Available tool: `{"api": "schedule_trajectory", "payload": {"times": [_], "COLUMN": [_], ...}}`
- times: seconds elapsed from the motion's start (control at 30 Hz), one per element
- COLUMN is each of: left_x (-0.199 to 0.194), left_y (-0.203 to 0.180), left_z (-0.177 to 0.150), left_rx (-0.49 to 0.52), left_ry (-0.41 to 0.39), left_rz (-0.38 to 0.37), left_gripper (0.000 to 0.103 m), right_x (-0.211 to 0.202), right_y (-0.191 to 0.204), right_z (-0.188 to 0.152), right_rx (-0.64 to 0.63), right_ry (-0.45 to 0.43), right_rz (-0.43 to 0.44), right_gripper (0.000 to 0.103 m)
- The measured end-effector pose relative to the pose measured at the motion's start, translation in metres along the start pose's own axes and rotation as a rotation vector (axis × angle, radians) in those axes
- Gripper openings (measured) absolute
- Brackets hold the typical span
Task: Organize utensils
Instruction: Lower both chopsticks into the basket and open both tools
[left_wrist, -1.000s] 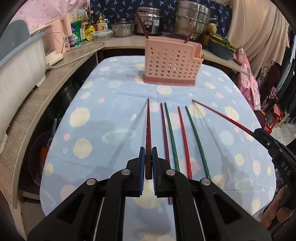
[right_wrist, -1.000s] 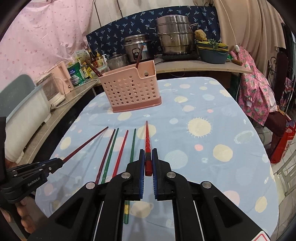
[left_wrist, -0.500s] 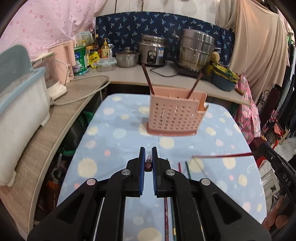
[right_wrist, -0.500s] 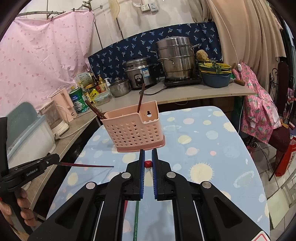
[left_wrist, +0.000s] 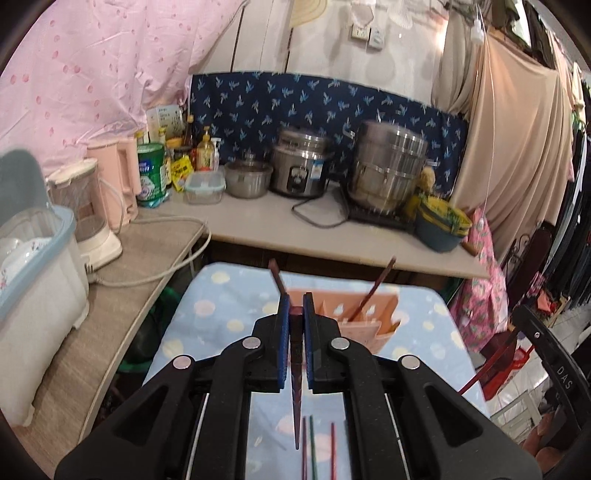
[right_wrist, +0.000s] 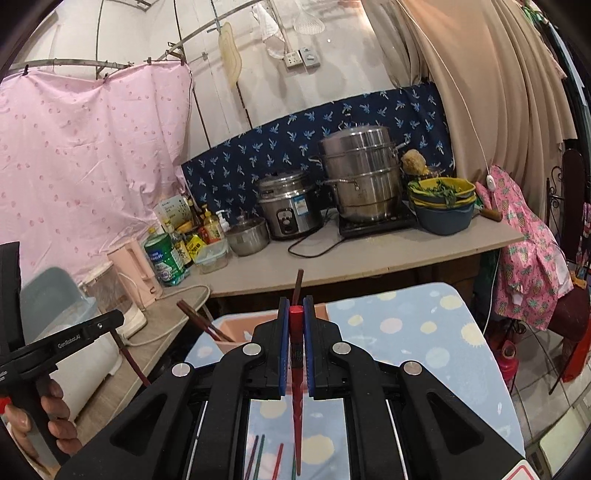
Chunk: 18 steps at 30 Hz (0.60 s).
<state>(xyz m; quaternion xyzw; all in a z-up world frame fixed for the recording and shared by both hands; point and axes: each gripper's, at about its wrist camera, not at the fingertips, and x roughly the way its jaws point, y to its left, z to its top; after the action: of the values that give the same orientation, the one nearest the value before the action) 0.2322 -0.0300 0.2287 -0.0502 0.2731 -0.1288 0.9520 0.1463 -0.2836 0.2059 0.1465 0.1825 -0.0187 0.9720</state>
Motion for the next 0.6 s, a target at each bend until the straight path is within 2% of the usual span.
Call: {"api": "schedule_trajectory", "payload": {"times": [0.37, 0.5, 0.6], "left_x": [-0.002, 0.015, 0.032], "left_y": [-0.014, -0.014, -0.015], "left_z": [0.084, 0.098, 0.104], "left_rx": [-0.044, -0.05, -0.051], "left_ry": [-0.191, -0.22, -0.212], "left_rz": [-0.02, -0.009, -0.001], "left_gripper": [0.007, 0.007, 0.007], "right_x": [0.03, 0.053, 0.071], "right_y": [0.023, 0.028, 0.029], "right_z": [0.084, 0.101, 0.104], "right_rx": [0.027, 0.033, 0.038], "right_ry": [-0.159, -0.173, -0.164], "right_rz": [0.067, 0.07, 0.07], "right_gripper": [0.007, 0.007, 0.007]}}
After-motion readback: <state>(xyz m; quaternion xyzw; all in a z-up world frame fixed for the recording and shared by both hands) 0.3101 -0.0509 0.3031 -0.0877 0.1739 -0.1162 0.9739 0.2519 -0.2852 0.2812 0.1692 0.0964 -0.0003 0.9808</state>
